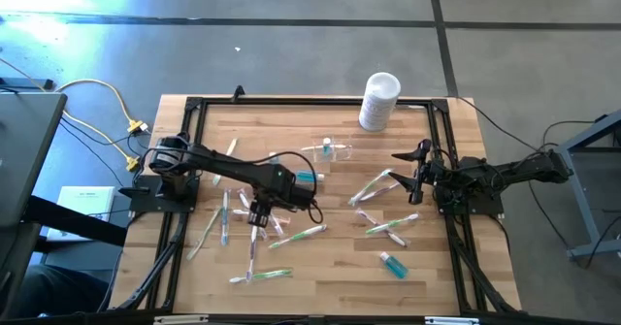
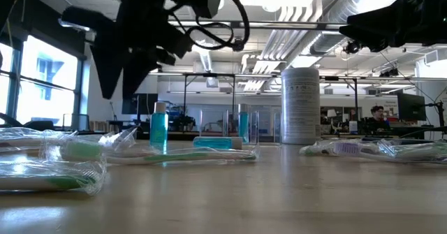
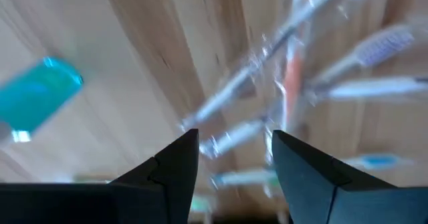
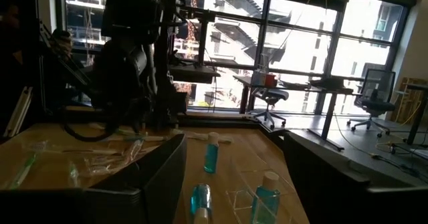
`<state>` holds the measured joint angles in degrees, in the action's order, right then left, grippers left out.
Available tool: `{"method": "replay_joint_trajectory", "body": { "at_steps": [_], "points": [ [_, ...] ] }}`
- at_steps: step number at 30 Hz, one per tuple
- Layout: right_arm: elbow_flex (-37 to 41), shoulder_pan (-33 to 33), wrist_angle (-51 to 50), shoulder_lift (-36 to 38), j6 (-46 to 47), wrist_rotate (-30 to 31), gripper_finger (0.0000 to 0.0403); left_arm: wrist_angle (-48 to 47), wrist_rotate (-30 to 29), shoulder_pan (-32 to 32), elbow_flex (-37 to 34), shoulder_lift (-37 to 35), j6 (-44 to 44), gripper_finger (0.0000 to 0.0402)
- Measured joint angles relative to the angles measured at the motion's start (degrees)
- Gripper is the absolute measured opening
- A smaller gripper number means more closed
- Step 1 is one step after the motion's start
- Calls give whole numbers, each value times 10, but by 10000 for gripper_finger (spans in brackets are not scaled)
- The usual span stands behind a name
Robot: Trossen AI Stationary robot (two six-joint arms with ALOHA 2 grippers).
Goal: Pick & Place toothbrushing station
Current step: Put the purple toothbrush into the transparent organizer
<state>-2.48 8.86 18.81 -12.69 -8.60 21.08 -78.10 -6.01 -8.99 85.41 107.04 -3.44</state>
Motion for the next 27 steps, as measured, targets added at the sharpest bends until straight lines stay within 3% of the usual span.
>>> {"method": "replay_joint_trajectory", "body": {
  "at_steps": [7,23,27],
  "points": [
    [0,0,0,0,0,0,243,95,42,0,-46,0,-54,183],
    [0,0,-1,0,0,0,243,112,29,9,-50,0,-143,182],
    [0,0,-4,0,0,0,243,158,44,9,-82,1,-143,182]
  ]
}}
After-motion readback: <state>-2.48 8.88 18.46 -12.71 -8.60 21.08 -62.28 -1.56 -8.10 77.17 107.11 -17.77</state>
